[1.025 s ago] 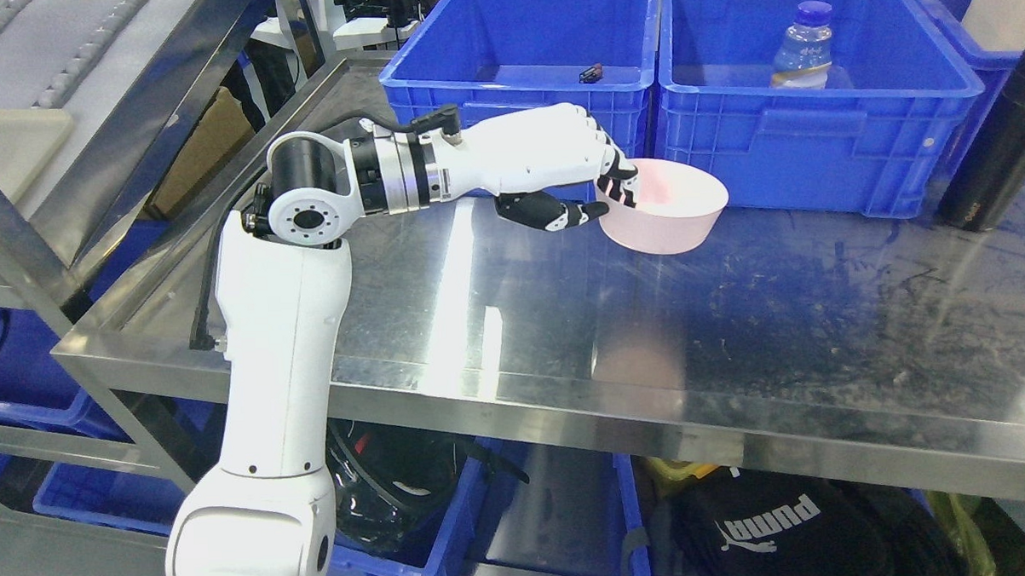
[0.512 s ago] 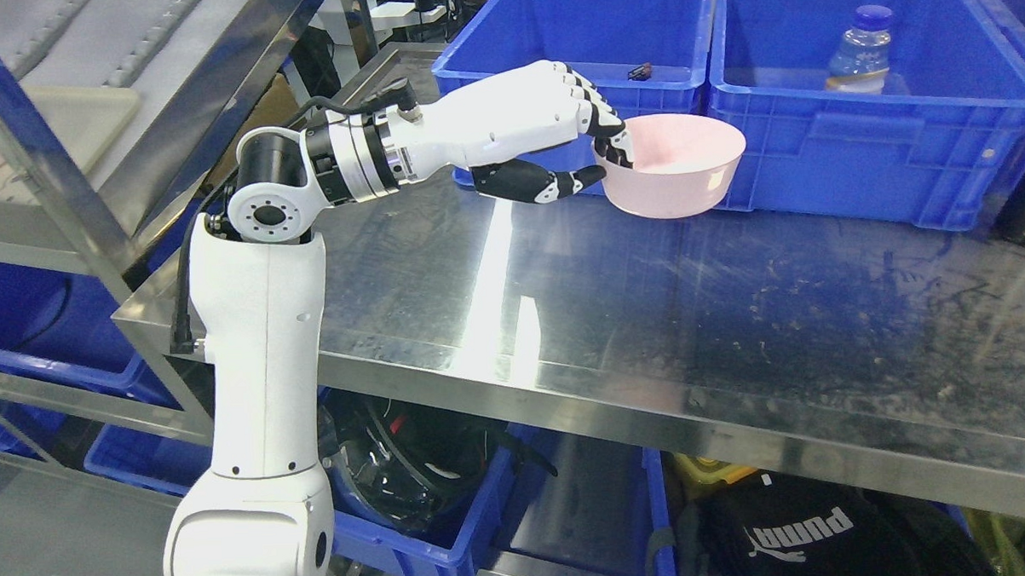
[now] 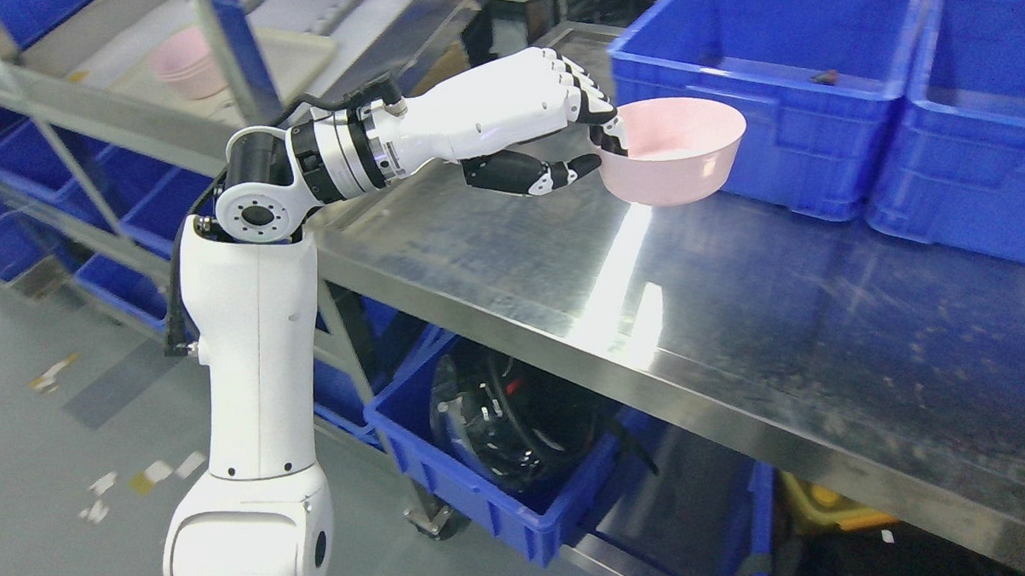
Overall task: Stack pink IKEA bowl on shelf middle layer
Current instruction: 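Hold the pink bowl raised in the left hand while driving to the shelf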
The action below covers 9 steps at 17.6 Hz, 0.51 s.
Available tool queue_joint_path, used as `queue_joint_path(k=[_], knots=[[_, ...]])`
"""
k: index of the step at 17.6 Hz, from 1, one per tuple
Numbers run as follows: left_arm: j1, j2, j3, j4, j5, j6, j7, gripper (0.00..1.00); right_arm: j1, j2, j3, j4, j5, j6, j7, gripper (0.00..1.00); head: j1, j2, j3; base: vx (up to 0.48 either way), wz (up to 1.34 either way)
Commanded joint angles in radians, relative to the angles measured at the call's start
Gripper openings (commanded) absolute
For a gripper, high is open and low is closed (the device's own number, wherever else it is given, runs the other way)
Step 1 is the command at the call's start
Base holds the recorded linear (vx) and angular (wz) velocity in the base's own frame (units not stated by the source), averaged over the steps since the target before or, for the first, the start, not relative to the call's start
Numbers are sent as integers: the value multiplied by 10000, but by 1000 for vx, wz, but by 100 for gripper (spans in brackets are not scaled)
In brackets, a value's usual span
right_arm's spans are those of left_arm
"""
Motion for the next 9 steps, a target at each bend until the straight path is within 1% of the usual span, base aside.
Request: queue_joint_path(k=[1, 9], knots=[[33, 175, 227, -74, 37, 0, 3, 0, 213, -175, 0, -175, 0, 2, 52, 100, 0, 0, 0, -49, 933], [48, 175, -34, -74, 37, 0, 95, 0, 213, -175, 0, -175, 0, 2, 52, 100, 0, 3, 0, -89, 1163]])
